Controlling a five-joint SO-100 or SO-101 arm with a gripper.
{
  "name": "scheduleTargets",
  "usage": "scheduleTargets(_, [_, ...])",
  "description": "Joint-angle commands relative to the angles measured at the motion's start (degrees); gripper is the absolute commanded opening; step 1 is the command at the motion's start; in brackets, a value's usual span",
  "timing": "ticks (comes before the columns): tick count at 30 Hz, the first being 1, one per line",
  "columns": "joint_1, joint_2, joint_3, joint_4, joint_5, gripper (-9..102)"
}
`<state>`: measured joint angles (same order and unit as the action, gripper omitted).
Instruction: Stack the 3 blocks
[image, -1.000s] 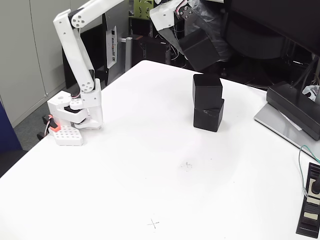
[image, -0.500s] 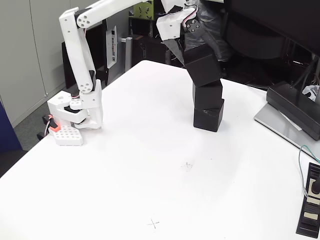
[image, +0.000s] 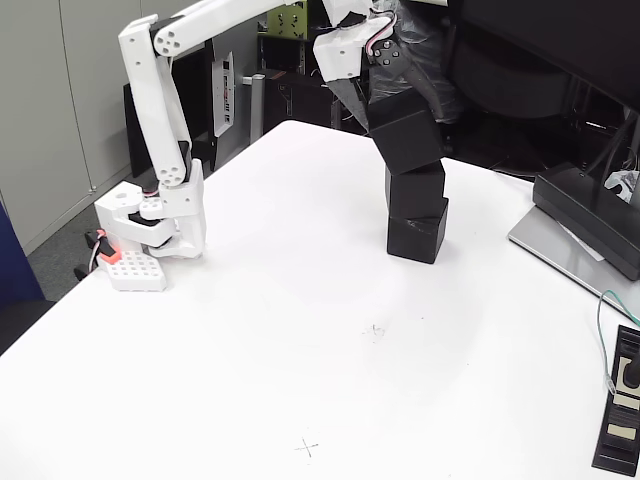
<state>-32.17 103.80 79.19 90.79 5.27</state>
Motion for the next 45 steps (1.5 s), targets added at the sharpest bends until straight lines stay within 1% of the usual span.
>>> scheduleTargets(1, [-0.09, 0.18, -0.53, -0.26, 0.44, -1])
scheduleTargets(20, [-0.44, 0.18, -0.44, -0.53, 0.35, -1])
scheduleTargets(27, [-6.15, 0.18, -0.35, -0.53, 0.53, -1])
scheduleTargets(33, [-6.06, 0.18, -0.44, -0.62, 0.79, -1])
scheduleTargets(42, [-3.08, 0.18, -0.53, -0.7, 0.53, 0])
scheduleTargets(45, [-2.81, 0.18, -0.44, -0.7, 0.44, 4])
